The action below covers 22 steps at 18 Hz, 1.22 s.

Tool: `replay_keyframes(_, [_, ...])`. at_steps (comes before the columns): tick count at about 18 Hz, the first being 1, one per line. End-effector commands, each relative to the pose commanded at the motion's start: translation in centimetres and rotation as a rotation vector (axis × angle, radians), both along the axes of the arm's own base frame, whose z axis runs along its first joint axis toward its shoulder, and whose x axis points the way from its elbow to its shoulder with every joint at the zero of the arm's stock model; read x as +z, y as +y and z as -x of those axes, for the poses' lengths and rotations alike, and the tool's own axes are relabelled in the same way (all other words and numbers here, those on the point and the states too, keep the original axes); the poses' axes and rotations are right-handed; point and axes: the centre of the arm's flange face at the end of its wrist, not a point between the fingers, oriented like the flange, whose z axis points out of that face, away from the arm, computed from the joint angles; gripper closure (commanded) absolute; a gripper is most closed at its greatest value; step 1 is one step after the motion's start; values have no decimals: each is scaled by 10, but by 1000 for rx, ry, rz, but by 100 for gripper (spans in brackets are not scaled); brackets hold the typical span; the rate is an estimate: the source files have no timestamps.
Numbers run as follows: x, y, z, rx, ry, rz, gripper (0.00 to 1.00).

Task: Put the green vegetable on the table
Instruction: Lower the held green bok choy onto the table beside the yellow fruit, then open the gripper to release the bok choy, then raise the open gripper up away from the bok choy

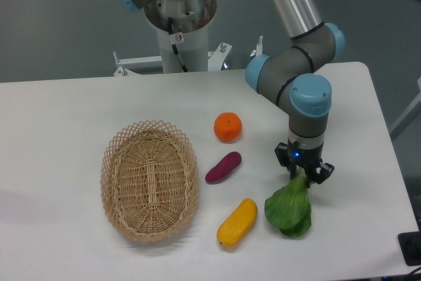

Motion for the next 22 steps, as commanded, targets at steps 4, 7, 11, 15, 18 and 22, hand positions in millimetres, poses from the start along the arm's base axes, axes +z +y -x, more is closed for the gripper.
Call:
replay_keyframes(4, [16, 0, 0, 52, 15, -23, 0])
replay_keyframes(7, [38, 2, 1, 88, 40, -53, 0])
replay_keyframes(11, [97, -1, 9, 84, 125, -103, 0])
replay_keyframes(15, [133, -27, 15, 62, 129, -70, 0])
replay_keyframes(18, [143, -45, 19, -16, 119, -27, 0])
replay_keyframes(22, [158, -90, 30, -119, 67, 1, 0])
